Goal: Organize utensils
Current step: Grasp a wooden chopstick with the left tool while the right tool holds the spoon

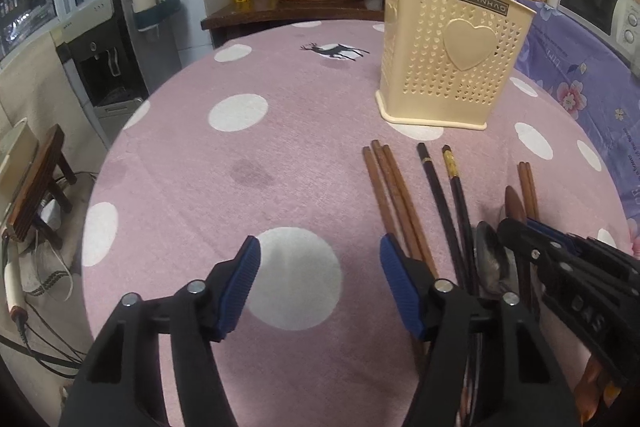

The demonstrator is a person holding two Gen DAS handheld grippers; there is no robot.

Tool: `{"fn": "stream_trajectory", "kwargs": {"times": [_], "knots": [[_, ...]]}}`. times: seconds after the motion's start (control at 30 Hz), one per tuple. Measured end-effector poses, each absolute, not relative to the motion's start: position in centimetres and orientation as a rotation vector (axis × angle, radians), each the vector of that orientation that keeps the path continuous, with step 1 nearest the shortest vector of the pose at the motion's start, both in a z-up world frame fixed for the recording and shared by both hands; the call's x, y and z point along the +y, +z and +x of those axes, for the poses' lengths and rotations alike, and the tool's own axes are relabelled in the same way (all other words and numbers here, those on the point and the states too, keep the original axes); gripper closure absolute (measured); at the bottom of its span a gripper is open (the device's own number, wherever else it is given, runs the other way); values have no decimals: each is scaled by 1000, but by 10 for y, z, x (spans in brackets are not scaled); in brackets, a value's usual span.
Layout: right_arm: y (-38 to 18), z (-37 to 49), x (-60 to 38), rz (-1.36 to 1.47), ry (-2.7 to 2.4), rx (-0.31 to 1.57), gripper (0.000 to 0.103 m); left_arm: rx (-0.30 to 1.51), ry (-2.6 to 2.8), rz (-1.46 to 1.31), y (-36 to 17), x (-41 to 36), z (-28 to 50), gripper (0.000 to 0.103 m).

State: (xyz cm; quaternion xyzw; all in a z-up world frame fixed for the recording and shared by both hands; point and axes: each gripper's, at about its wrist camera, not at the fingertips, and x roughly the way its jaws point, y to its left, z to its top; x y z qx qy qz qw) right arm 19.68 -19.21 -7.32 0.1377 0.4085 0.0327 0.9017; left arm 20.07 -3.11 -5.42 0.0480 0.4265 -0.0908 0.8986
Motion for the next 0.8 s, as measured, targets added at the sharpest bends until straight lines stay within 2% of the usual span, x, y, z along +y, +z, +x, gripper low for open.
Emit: {"fn": "stream_trajectory", "kwargs": {"times": [0.23, 0.4, 0.5, 0.8], "knots": [[-52, 170, -196, 282, 61, 743, 86, 952, -239, 69, -63, -51, 212, 62], [-47, 157, -196, 277, 75, 712, 86, 981, -247, 29, -69, -57, 214, 65], [-45, 152, -196, 273, 79, 700, 86, 991, -227, 29, -75, -60, 214, 73], [-44, 147, -198, 276, 84, 690, 86, 990, -213, 9, -76, -56, 214, 74]]}}
